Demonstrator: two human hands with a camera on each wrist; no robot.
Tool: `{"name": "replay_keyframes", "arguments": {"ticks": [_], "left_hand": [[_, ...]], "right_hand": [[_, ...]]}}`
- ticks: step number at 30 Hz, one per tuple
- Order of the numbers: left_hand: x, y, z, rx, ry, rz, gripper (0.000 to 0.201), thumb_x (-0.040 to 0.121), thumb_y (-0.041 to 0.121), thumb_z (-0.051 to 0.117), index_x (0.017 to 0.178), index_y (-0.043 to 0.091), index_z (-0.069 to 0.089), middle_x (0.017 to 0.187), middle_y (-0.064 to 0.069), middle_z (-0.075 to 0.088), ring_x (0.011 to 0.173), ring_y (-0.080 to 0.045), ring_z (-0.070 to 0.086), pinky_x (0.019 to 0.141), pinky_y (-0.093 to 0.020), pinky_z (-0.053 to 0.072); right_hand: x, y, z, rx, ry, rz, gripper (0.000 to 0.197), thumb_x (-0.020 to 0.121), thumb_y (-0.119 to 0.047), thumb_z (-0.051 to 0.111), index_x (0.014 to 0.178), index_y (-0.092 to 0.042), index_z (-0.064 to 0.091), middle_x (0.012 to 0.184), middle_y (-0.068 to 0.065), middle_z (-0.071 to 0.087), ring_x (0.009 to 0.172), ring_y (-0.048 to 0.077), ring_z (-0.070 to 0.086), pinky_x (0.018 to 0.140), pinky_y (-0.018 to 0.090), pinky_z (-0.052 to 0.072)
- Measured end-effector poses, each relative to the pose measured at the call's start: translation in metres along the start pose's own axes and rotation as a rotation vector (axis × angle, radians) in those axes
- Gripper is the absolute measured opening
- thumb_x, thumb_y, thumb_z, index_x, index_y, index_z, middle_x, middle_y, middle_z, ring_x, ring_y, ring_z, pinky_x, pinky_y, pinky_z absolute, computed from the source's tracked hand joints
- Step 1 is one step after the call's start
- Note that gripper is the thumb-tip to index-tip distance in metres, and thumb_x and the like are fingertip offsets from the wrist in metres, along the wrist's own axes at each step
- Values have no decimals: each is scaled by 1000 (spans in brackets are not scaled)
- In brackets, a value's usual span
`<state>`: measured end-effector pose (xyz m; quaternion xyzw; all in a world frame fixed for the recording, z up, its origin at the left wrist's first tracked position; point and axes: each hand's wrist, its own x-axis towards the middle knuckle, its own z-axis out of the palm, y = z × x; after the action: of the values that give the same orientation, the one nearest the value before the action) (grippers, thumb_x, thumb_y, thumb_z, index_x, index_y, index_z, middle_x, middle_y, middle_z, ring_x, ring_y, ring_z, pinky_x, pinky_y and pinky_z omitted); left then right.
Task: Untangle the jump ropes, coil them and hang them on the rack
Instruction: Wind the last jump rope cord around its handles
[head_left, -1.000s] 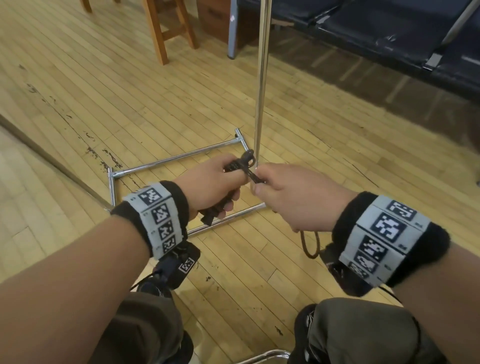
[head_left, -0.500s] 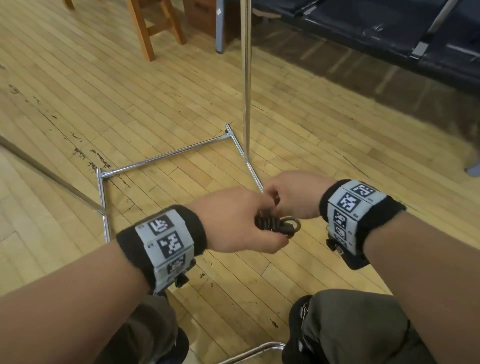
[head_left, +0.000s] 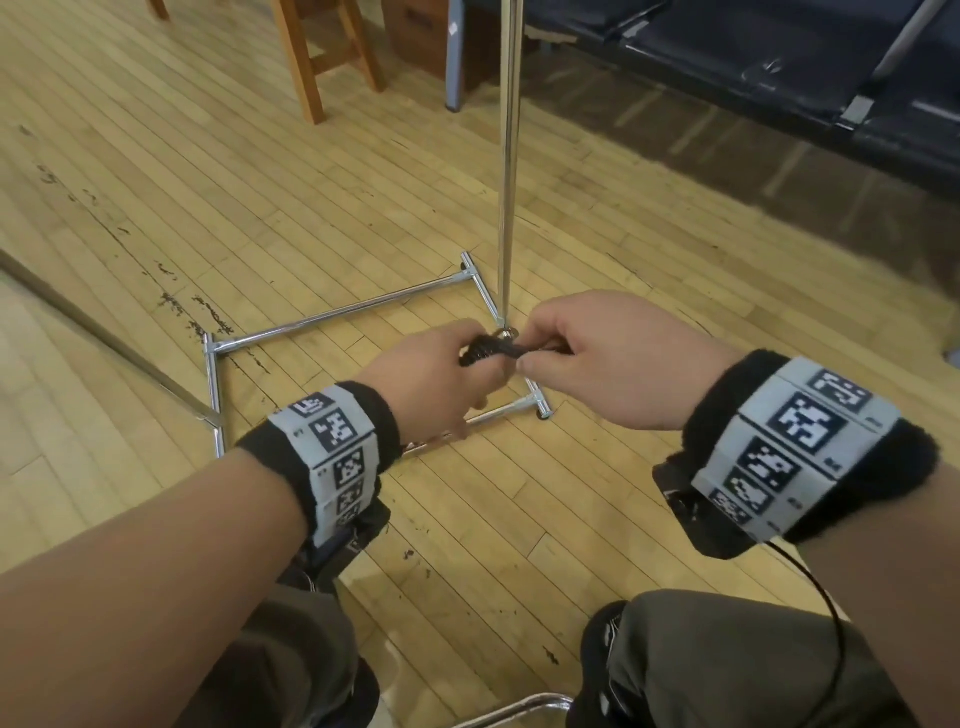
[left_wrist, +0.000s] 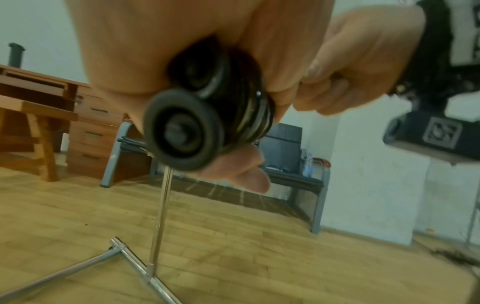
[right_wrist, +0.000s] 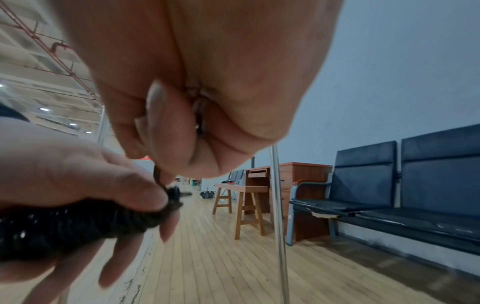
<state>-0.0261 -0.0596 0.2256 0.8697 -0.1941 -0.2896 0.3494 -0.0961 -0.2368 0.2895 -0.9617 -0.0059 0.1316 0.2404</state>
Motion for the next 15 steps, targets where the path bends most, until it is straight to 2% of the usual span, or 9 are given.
{"name": "replay_keyframes", "arguments": {"ticks": [3,5,7,9,11,13,15], "left_hand": [[3,-2,-4,-125,26,-10,22,99,52,61,108,32,61,87,0,77,70,-18,78,60,-44,67],[4,-3,-2,-147,-14,-8,26,97,55,64,109,33,60,90,-8,77,75,-29,79,64,-53,67],[5,-3,-1,-235,-61,12,23,94,54,68,107,36,61,91,-14,76,77,-37,75,70,-57,66],[3,-2,-1,-356,-85,43,19,91,49,71,104,38,65,83,-7,71,70,-29,67,67,-48,62],[0,1,-2,-482,-117,55,23,85,49,73,102,35,68,79,0,66,69,-21,61,62,-40,55],[-2,4,-1,-573,-137,64,33,83,58,72,100,30,67,81,0,65,69,-22,60,59,-36,52],[-4,6,0,-583,-96,71,39,90,65,65,98,26,66,81,-1,63,68,-21,59,58,-36,51]], "right_hand": [[-3,12,4,95,-7,67,12,104,-37,56,100,-38,67,80,-16,70,69,0,66,57,20,49],[-4,18,7,61,-21,87,13,104,-37,56,99,-38,68,84,-15,72,74,1,68,63,23,54],[-3,23,9,27,-18,101,17,103,-38,56,92,-35,69,81,-13,72,73,4,68,62,24,53],[-2,26,10,38,-13,105,21,103,-39,56,88,-33,69,78,-15,72,71,2,67,58,23,48],[0,28,10,58,-17,95,22,103,-40,56,89,-32,71,80,-16,73,71,-1,67,58,23,50],[1,28,12,71,-35,76,18,102,-41,58,93,-34,73,82,-10,73,71,1,67,62,25,54],[0,28,14,83,-38,51,16,101,-42,60,95,-36,73,79,-5,70,67,3,63,60,24,50]]}}
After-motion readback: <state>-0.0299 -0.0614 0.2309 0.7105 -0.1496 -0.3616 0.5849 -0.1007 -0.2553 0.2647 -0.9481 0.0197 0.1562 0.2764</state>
